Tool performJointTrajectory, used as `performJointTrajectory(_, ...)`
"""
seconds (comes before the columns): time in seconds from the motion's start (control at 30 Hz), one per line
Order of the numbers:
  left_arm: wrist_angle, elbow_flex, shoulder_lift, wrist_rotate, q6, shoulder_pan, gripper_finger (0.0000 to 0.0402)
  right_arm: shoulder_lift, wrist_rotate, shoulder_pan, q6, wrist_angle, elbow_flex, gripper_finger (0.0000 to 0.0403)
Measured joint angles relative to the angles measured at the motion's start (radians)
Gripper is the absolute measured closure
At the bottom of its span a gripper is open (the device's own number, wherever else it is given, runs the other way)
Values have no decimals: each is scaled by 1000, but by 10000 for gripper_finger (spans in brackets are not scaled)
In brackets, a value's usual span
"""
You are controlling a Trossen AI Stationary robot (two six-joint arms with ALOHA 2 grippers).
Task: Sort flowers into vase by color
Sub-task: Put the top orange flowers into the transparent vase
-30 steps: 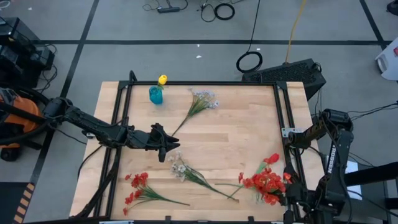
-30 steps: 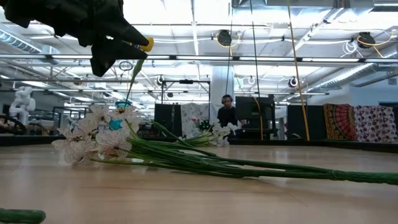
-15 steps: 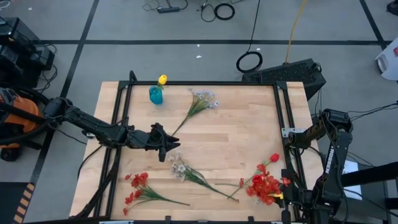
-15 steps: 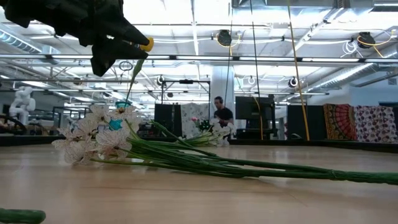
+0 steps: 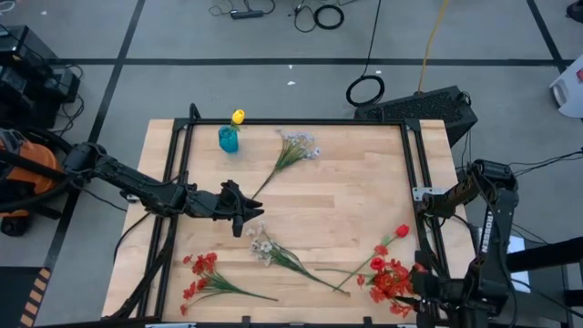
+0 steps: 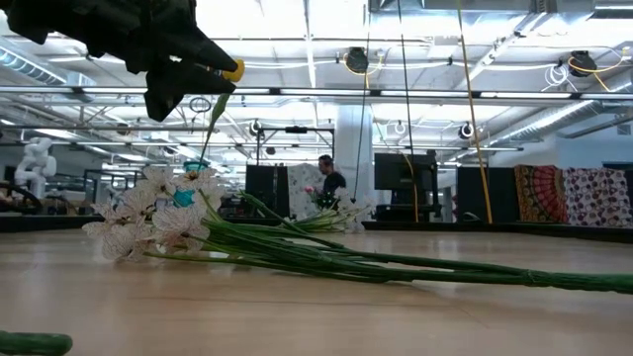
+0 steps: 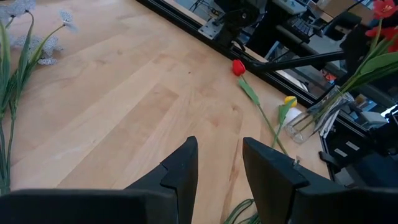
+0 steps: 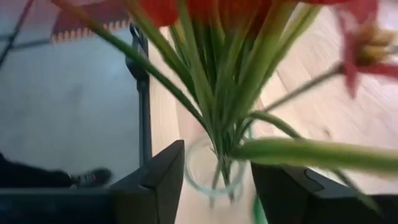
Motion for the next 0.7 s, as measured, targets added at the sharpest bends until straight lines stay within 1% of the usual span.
performJointTrajectory(0.17,0,0,0,0,0,0,270,0,-86,0,-1,-187,106,212)
performJointTrajectory(0.37,0,0,0,0,0,0,270,0,-211,0,4,-412,234,217)
performJointTrajectory(0.43,1,0,0,0,0,0,270,0,-244,0,14,-480,271,227)
performJointTrajectory(0.5,1,0,0,0,0,0,270,-1,-254,0,34,-528,300,244)
performJointTrajectory(0.7,1,0,0,0,0,0,270,-67,-229,-6,-6,-526,304,316)
